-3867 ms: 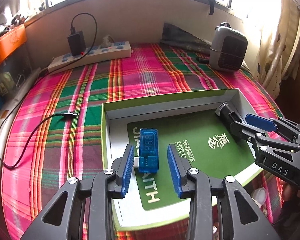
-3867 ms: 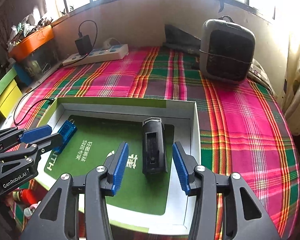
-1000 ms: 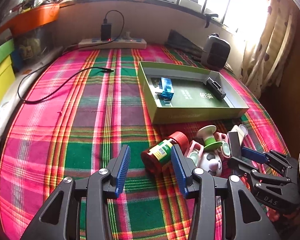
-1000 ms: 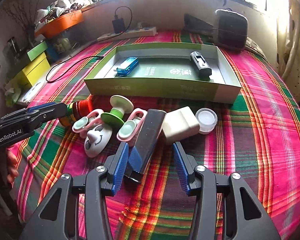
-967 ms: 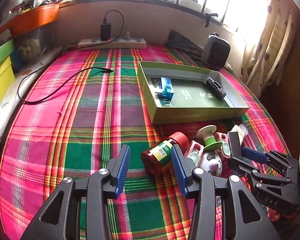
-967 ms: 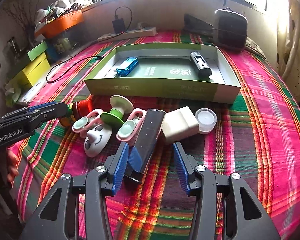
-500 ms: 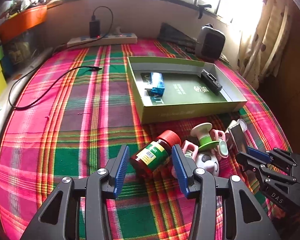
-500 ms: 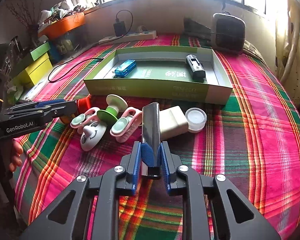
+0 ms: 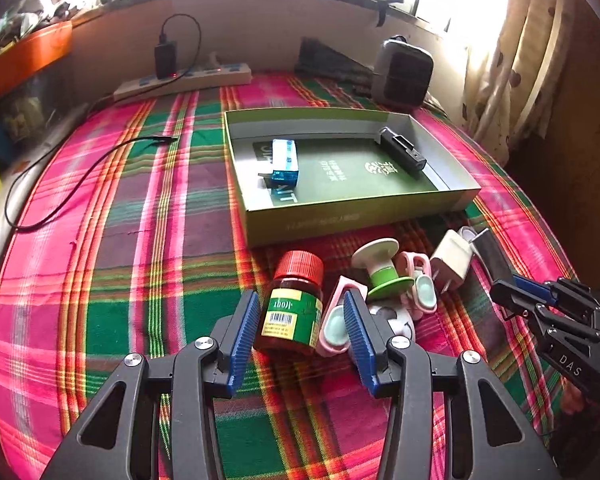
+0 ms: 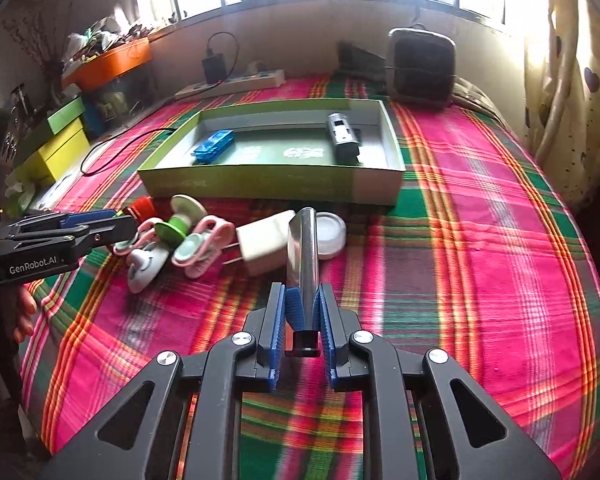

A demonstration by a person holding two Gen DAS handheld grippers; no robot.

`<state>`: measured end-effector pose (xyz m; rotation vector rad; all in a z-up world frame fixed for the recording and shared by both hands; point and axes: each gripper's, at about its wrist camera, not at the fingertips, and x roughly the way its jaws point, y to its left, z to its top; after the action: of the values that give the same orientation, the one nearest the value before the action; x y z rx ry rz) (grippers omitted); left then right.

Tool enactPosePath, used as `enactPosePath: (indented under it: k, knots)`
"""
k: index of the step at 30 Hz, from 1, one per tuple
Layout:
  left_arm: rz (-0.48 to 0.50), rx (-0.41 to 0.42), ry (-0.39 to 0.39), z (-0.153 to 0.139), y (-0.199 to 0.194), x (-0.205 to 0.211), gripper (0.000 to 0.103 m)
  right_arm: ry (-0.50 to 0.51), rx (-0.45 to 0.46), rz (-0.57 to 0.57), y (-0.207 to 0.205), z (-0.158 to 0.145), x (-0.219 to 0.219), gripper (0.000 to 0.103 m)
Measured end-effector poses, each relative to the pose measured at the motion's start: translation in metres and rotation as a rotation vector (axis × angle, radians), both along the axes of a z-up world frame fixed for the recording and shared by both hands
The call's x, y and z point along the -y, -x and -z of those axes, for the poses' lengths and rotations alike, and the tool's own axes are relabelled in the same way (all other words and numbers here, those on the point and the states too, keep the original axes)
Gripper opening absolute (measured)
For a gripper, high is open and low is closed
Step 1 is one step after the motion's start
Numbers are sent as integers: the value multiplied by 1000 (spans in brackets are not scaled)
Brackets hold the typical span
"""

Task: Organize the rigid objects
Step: 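Lift the black bar with right tool while left tool approaches the bottle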

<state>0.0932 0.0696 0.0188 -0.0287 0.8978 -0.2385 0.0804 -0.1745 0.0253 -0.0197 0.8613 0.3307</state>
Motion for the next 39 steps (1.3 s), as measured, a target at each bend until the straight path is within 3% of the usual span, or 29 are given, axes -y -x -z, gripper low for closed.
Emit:
enactPosePath:
  k: [3, 13, 29, 39]
  knots:
    - [-4, 0, -4, -1, -2, 1, 44, -5, -3, 12, -1, 1, 7, 11]
    - [-48, -2, 12, 0, -4, -10, 44, -8, -1, 23, -2, 1, 18, 11]
    - [-68, -24, -45, 11, -12, -6, 44, 6, -4, 53, -9, 2, 31, 11]
    - [-78, -35, -20, 14, -4, 1, 44, 19, -3, 48, -10, 3, 32, 11]
